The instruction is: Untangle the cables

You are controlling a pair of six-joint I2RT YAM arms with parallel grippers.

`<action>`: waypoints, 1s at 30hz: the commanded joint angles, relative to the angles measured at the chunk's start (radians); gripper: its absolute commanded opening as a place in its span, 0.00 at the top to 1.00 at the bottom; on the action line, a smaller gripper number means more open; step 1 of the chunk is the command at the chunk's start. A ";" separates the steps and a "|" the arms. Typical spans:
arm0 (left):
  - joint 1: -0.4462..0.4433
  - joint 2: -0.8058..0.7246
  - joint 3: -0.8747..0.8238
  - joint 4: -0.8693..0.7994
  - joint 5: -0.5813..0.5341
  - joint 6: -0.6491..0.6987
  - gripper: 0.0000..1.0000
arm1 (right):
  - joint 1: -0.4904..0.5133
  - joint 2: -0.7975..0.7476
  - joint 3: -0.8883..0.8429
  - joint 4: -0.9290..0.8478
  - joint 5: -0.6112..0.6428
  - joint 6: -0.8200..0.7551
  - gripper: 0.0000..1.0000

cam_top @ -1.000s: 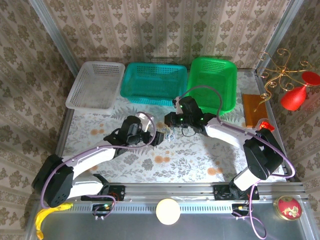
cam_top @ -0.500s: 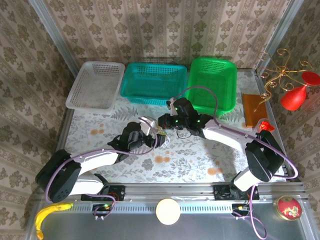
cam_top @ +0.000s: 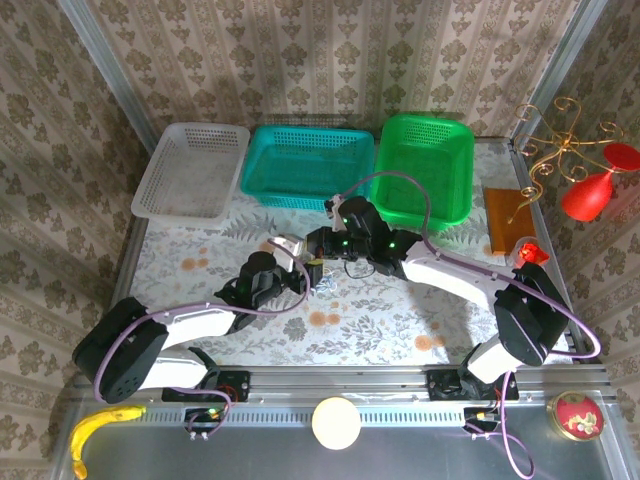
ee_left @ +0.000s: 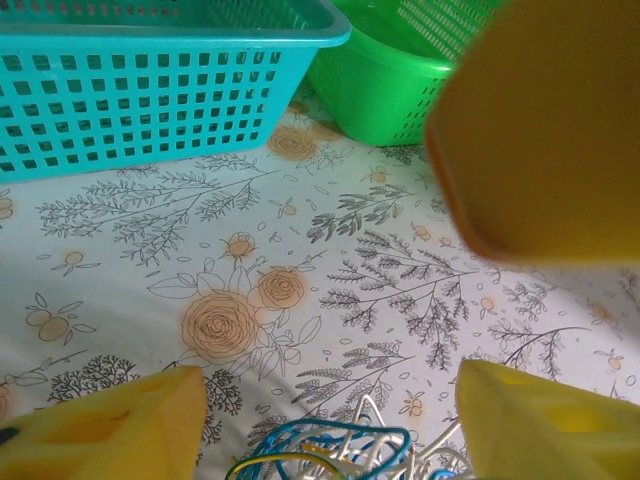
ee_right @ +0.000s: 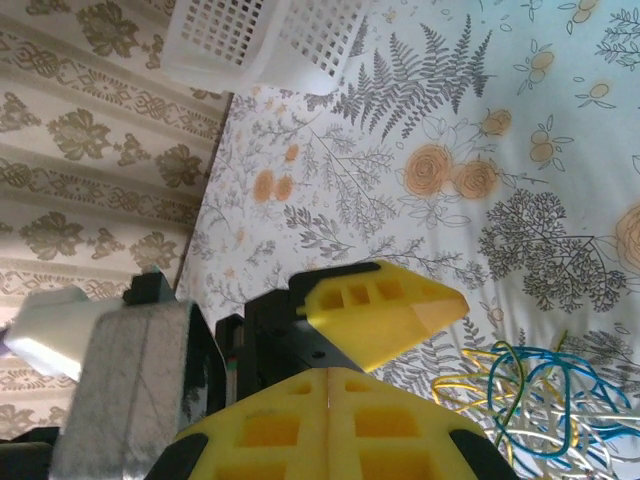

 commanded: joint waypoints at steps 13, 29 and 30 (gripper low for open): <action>0.021 0.103 -0.086 0.184 0.014 -0.065 0.71 | 0.008 -0.143 0.211 0.040 0.002 0.089 1.00; 0.036 0.052 -0.137 0.193 0.031 -0.091 0.76 | -0.096 -0.225 0.378 -0.080 0.008 0.036 1.00; 0.037 0.039 -0.137 0.182 0.032 -0.094 0.75 | -0.109 -0.228 0.383 -0.093 0.015 0.027 1.00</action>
